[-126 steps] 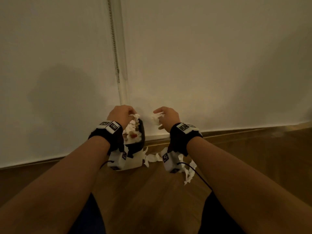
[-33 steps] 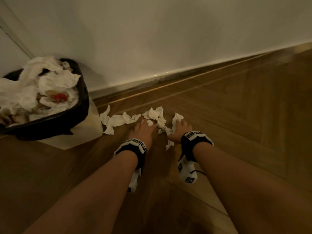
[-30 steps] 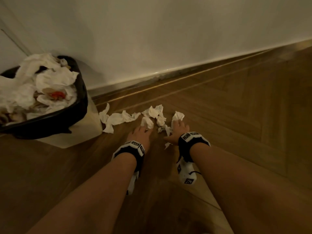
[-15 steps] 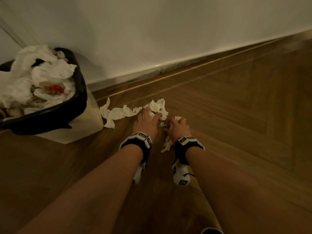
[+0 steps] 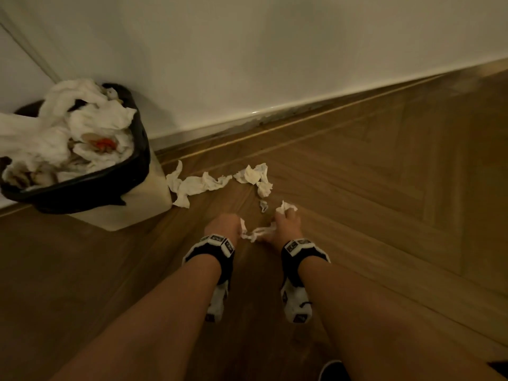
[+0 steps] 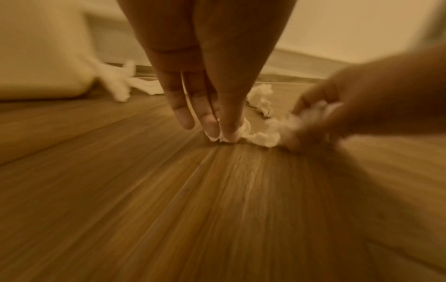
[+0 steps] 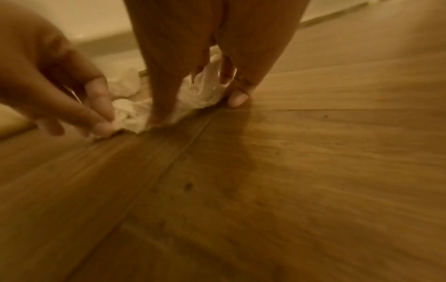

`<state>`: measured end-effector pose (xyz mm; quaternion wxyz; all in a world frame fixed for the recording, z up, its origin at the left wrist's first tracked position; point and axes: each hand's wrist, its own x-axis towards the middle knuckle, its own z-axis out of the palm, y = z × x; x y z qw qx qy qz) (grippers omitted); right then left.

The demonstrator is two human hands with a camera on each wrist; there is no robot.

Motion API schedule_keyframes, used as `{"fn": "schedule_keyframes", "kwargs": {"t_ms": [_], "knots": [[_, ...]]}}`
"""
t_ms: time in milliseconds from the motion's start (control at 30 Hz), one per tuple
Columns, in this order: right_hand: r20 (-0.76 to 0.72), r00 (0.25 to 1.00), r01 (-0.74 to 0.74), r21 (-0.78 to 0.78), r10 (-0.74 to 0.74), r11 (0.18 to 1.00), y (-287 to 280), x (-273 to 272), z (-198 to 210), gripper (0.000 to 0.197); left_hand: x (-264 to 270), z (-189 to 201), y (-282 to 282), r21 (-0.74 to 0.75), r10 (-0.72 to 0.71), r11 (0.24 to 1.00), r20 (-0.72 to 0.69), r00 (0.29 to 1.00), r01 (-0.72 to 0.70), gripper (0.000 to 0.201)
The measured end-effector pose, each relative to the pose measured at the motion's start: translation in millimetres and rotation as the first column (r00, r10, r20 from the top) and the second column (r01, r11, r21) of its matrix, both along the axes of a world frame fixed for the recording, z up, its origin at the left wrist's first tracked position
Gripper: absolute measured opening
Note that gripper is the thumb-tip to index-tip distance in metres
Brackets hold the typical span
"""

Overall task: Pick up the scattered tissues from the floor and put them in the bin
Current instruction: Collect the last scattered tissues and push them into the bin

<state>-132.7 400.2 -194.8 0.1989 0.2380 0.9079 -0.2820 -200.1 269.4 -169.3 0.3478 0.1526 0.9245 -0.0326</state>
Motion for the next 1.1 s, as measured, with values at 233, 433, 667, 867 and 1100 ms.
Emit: {"fn": "schedule_keyframes", "kwargs": {"t_ms": [233, 433, 667, 867, 1100], "knots": [[0.205, 0.975, 0.131, -0.196, -0.09, 0.972, -7, 17, 24, 0.035, 23, 35, -43, 0.188, 0.035, 0.982, -0.042, 0.998, -0.027, 0.047], [0.16, 0.933, 0.355, -0.551, -0.323, 0.755, -15, 20, 79, 0.049, 27, 95, -60, 0.153, -0.047, 0.985, -0.197, 0.979, 0.078, 0.036], [-0.065, 0.991, 0.089, -0.325, -0.115, 0.942, -39, 8, 167, 0.037, 30, 178, -83, 0.381, 0.147, 0.924, -0.257, 0.955, -0.04, 0.033], [-0.238, 0.971, -0.061, -0.29, -0.011, 0.955, -78, -11, 237, 0.043, 27, 236, -116, 0.419, 0.319, 0.897, -0.402, 0.858, -0.137, 0.037], [-0.296, 0.955, -0.091, -0.182, 0.034, 0.979, -117, -34, 286, 0.034, 0, 295, -180, 0.486, 0.475, 0.849, -0.53, 0.702, -0.208, 0.034]]}}
